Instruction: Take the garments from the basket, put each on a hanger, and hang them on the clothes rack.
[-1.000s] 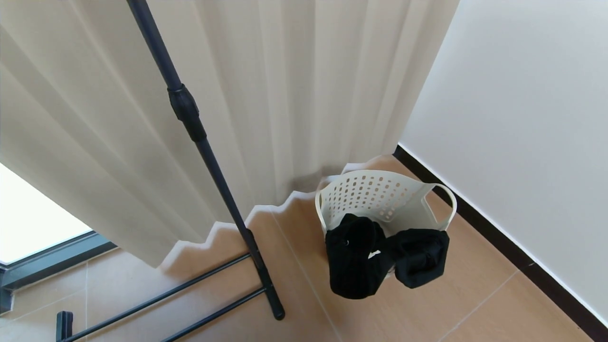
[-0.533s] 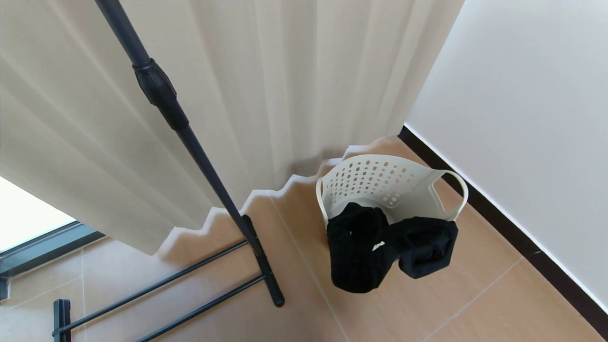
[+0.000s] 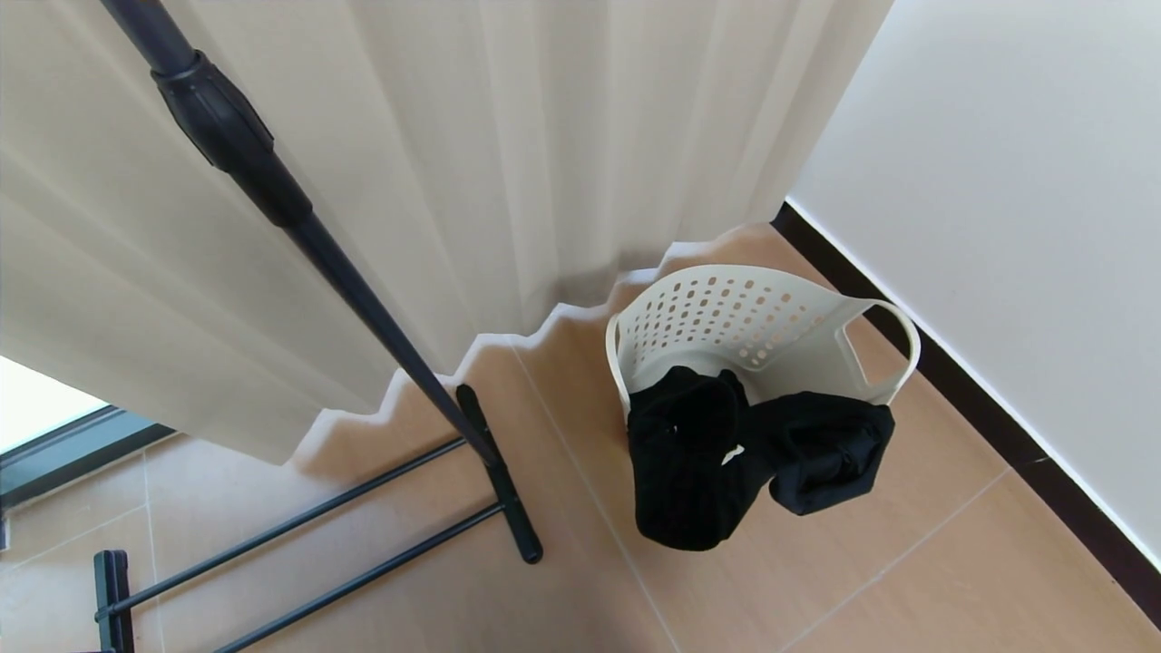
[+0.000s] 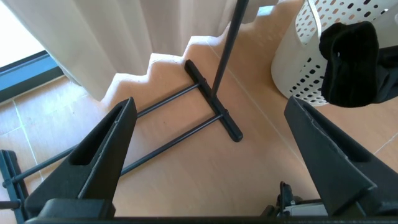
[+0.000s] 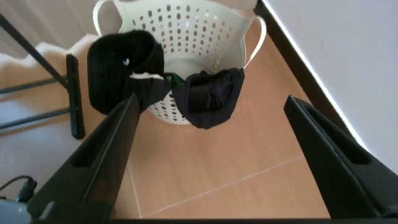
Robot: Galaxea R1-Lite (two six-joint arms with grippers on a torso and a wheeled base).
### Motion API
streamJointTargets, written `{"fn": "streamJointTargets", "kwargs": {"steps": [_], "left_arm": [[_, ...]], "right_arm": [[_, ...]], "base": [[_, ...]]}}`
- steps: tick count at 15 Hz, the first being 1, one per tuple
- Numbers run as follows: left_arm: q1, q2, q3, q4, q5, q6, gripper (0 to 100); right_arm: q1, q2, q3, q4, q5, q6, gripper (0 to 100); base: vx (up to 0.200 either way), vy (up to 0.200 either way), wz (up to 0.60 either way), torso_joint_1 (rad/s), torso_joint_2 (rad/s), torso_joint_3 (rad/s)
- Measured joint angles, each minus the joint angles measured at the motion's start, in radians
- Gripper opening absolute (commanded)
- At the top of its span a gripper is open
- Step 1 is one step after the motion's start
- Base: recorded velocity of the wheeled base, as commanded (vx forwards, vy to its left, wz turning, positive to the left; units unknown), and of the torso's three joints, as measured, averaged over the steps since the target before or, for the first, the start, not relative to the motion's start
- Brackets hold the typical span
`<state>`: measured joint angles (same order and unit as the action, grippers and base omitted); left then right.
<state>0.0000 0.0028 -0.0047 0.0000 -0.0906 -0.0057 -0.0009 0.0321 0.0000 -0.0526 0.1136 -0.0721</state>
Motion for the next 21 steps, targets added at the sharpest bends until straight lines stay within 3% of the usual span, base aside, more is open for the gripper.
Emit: {"fn": "streamJointTargets", "kwargs": {"steps": [6,12,16,21], "left_arm": [[0.000,0.000,0.000,0.000,0.001,-0.001,100],[0.000,0.000,0.000,0.000,0.003,-0.002,100],[0.000,0.000,0.001,0.000,0.005,-0.002,100],[0.000,0.000,0.001,0.000,0.005,-0.002,100]], "right_arm": [[0.036,0.247,-0.033,0.081,0.104,-0.052,100],[0.152,0.749,-0.195,-0.075,0.121,-0.061,100],[0.232,1.140,-0.472,-0.126,0.059,-0.186,100],[0.303,1.575,-0.846,-0.142,-0.102,-0.345,100]], "base": [[0.000,0.000,0.00,0.000,0.00,0.000],[0.000,0.000,0.00,0.000,0.00,0.000],[0.000,0.000,0.00,0.000,0.00,0.000],[0.000,0.000,0.00,0.000,0.00,0.000]]}}
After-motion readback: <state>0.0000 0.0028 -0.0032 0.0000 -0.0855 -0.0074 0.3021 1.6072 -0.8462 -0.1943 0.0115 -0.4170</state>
